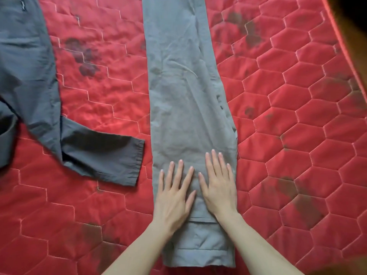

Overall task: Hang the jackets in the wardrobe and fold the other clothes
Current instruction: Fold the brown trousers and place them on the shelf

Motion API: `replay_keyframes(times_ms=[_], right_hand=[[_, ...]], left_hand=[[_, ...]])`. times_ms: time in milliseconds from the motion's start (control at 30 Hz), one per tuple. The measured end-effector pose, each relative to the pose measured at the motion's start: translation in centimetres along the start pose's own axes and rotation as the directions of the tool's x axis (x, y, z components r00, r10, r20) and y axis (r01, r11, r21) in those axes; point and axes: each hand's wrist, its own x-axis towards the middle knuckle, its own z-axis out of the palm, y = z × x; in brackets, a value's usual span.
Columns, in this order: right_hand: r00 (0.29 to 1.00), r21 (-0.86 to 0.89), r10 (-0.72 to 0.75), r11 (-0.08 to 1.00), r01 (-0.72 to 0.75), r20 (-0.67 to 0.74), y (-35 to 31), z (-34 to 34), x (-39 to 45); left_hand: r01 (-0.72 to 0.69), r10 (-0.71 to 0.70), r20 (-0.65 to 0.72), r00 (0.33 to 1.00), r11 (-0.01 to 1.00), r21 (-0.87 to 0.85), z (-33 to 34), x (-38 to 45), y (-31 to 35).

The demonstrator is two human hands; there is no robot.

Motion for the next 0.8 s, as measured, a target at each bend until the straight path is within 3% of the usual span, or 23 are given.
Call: replay_keyframes(times_ms=[167,267,367,467,633,700,800], right_hand=[[0.995,0.045,0.089,0.995,-0.087,-0.044,0.9,0.1,-2.4],[0.995,0.023,0.095,0.995,-0.094,-0.038,1.3,-0.4,-4.1],[0.995,-0.039,-0.087,0.996,0.085,-0.044,1.1,-0.8,-6.0],[0.932,-0.056,-0.361,0.93,0.363,0.036,1.2,0.0,-8.5],[0.896,-0.015,-0.439,0.897,0.441,0.067,2.2,1.0,-9.0],[0.834,-0.002,-0.533,0.842,0.539,0.145,3.3,0.3,-8.4],[0.619,0.006,-0.713,0.657,0.754,0.328,6.7,-1.9,-6.6]], left_hand=[[-0.295,0.288,0.074,0.955,0.945,0.138,0.0,-3.0,-4.8],[-0.372,0.35,0.142,0.926,0.909,0.187,-1.1,-3.9,-6.3],[-0.328,0.305,0.149,0.941,0.93,0.167,-1.8,-4.2,-4.7],[-0.29,0.277,0.128,0.952,0.951,0.104,-0.9,-5.3,-2.1],[-0.307,0.297,0.111,0.948,0.948,0.083,1.3,-6.9,-1.0],[-0.346,0.332,0.136,0.934,0.933,0.097,1.2,-6.9,-1.4],[-0.514,0.484,0.219,0.847,0.851,0.106,0.5,-6.9,-3.0]])
